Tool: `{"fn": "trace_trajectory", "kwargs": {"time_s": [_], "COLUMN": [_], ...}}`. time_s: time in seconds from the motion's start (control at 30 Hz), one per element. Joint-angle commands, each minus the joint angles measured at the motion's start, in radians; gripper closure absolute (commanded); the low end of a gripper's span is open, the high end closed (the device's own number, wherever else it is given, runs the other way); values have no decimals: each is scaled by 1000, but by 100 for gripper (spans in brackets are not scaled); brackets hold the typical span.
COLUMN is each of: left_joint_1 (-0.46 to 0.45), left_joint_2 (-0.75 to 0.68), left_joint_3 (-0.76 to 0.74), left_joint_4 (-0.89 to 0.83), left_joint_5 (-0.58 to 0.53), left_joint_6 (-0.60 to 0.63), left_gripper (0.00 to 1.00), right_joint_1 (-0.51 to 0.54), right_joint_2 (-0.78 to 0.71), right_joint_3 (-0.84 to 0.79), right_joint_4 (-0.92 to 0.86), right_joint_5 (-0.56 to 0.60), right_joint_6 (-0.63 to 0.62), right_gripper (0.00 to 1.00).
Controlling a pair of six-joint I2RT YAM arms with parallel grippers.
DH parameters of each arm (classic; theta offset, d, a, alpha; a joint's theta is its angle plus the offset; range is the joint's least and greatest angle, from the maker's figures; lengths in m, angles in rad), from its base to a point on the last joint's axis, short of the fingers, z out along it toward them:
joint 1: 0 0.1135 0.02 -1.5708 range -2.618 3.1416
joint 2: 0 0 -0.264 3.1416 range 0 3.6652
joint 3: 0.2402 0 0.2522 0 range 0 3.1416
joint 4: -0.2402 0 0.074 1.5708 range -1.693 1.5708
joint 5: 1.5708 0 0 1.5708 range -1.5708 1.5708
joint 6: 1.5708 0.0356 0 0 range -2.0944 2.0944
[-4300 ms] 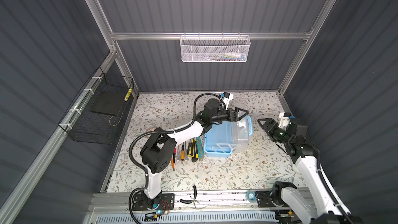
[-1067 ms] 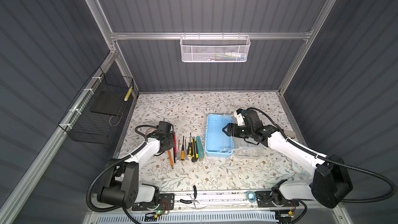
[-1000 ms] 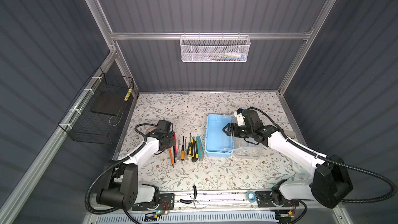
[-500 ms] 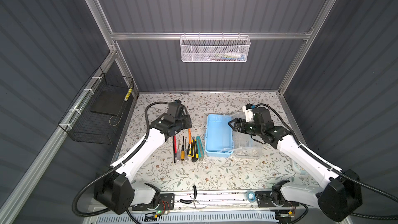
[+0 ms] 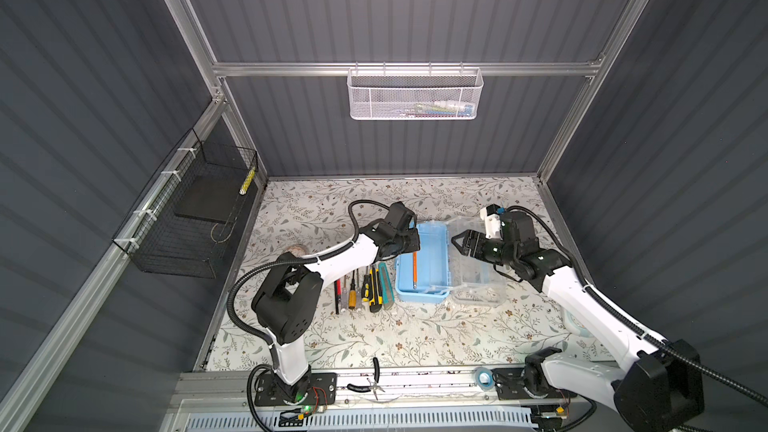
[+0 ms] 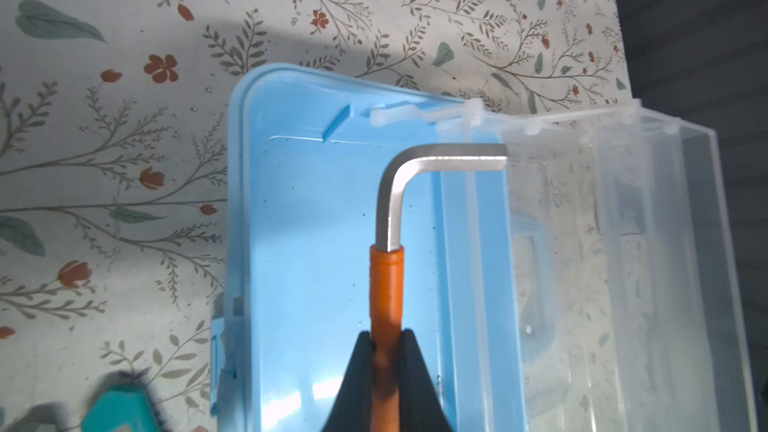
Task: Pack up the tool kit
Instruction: 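Lower the orange hex key into the blue box and open the left gripper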
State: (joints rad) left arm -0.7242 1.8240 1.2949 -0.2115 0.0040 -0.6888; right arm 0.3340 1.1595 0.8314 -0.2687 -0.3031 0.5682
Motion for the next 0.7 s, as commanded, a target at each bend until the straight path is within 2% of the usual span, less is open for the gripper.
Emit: {"fn": "trace_trajectory", "kwargs": {"time_s": [0.0,0.17,0.6,0.67], "left_joint_1": [0,-5,-18,-20], "left_joint_2": [29,112,208,216], "left_joint_3": [47,110,110,110], "left_joint_4": [19,-54,-34,-33], "left_joint_5": [-52,-65,-35,-24], "left_joint_6": [-20,8,8,11], "left_gripper": [100,100,100,87], "right_joint_1": [-6,-9,-17,-17], "right_joint_2": [-4,7,41,44], "right_joint_3": [-15,-18,-6,-1], "right_joint_4": [13,28,27,26], "right_joint_5": [-22,-23,-4,-3], "right_joint_6": [2,1,-26,-27], "right_gripper": [23,23,22,22]}}
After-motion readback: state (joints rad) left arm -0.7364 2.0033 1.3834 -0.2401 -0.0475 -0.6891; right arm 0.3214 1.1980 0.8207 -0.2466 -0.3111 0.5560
